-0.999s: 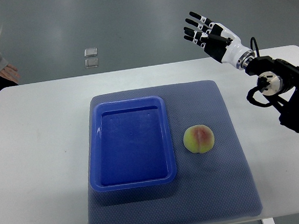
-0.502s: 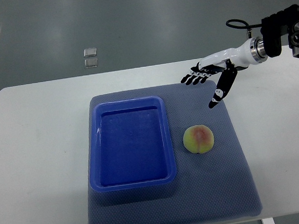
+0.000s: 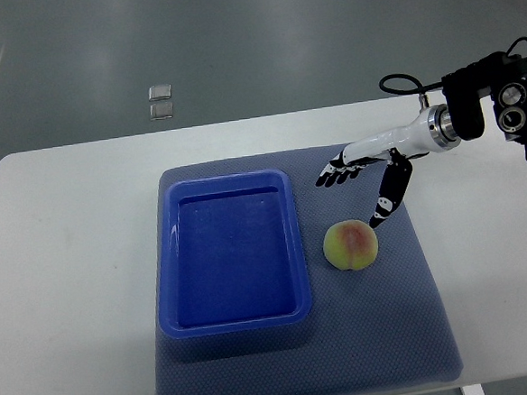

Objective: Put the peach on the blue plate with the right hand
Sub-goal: 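Reach the right hand forward and down toward the peach, then close the right hand fingers around the peach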

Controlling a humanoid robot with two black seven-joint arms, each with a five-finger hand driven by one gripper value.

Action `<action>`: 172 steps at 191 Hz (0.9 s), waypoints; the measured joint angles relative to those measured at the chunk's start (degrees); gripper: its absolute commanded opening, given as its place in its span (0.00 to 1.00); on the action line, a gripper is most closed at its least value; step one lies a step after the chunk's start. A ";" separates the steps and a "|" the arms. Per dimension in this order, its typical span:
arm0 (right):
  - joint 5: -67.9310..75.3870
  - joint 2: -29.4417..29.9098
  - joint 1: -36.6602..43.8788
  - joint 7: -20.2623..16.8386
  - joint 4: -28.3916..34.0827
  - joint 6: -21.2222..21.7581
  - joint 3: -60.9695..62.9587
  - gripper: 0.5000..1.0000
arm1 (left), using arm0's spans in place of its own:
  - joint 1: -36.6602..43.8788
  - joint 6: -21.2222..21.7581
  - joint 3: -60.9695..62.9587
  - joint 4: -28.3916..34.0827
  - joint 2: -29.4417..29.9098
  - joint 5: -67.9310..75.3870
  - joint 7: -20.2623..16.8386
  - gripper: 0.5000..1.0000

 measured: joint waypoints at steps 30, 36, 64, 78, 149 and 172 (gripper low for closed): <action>-2.97 0.05 -3.58 0.15 -0.02 -2.44 0.06 0.86 | 0.02 0.00 0.00 0.16 0.00 0.00 0.00 1.00; -3.19 -0.01 -4.32 0.23 -0.03 -2.95 0.19 0.86 | 0.02 0.00 0.00 0.17 0.00 0.00 0.00 1.00; -3.39 -0.19 -7.09 0.53 -0.02 -4.84 0.73 0.86 | 0.00 0.01 0.00 0.15 0.00 -0.01 0.00 1.00; -3.40 -0.08 -8.59 0.73 0.08 -6.62 0.98 0.86 | 0.00 0.04 0.01 0.12 0.00 -0.02 0.00 1.00; -3.44 0.02 -16.56 2.53 1.17 -10.72 5.13 0.85 | 0.00 0.10 0.02 0.13 0.00 -0.03 0.00 1.00; -3.46 0.01 -18.11 3.13 1.45 -12.00 5.55 0.80 | 0.00 0.10 0.00 0.12 0.00 -0.02 0.00 1.00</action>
